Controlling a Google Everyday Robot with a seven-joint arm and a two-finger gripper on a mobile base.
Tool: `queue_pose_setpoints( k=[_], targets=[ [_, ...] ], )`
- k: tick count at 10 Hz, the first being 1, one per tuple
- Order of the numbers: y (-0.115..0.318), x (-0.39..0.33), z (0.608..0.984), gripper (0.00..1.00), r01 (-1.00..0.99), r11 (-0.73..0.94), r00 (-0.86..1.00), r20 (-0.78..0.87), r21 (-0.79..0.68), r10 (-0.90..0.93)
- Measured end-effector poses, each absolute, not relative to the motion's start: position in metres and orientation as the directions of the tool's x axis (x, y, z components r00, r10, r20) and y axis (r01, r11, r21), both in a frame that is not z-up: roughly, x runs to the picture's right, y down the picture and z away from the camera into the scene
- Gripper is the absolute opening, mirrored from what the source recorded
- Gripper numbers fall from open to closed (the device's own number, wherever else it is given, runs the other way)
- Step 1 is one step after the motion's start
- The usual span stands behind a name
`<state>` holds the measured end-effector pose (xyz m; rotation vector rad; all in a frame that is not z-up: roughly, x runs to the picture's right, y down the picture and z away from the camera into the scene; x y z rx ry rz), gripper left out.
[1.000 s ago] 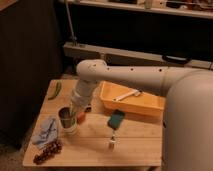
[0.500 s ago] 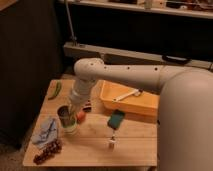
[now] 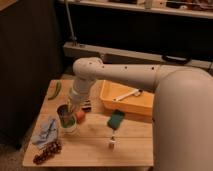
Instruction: Stack cups on top of each other
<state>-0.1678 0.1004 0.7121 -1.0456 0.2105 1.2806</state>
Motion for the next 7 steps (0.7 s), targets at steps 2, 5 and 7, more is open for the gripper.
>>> queue_pose_setpoints(
  k=[2,5,7],
  targets=[
    [0.1004,-0.1676,0.7146,0.37,-0.853,-0.071,0.340,-0.654,-0.517,0.675],
    [0.0988,-0.1665,0.7151,0.62,-0.856,-0.062,0.342,-0.652,-0.514,0.677],
    [0.0989,-0.1664,0.7145,0.78,-0.856,-0.058,0.344,-0.651,-0.513,0.677]
  ],
)
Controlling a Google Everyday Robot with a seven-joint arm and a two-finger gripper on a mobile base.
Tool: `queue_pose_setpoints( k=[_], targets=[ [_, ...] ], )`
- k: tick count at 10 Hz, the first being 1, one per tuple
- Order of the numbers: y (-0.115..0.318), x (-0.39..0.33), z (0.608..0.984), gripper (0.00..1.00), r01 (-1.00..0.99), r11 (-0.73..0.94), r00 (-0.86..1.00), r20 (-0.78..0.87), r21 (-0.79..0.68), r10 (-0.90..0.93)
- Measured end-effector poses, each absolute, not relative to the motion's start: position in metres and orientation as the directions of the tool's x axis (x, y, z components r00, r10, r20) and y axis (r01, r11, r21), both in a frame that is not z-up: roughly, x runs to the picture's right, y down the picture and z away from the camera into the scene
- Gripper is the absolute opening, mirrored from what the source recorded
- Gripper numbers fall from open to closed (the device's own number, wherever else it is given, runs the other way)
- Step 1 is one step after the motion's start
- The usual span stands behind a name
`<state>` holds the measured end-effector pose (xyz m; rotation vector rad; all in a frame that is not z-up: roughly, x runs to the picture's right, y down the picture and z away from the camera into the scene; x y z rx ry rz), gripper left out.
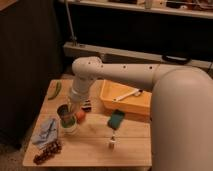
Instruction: Stack cups on top of each other
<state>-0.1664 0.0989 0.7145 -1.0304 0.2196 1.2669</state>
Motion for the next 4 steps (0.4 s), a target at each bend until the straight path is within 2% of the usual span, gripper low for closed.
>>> queue_pose_setpoints(
  k=[4],
  targets=[
    [0.0968,-0.1671,0.7138,0.78,-0.855,-0.065,0.339,-0.648,-0.515,0.682]
  ],
)
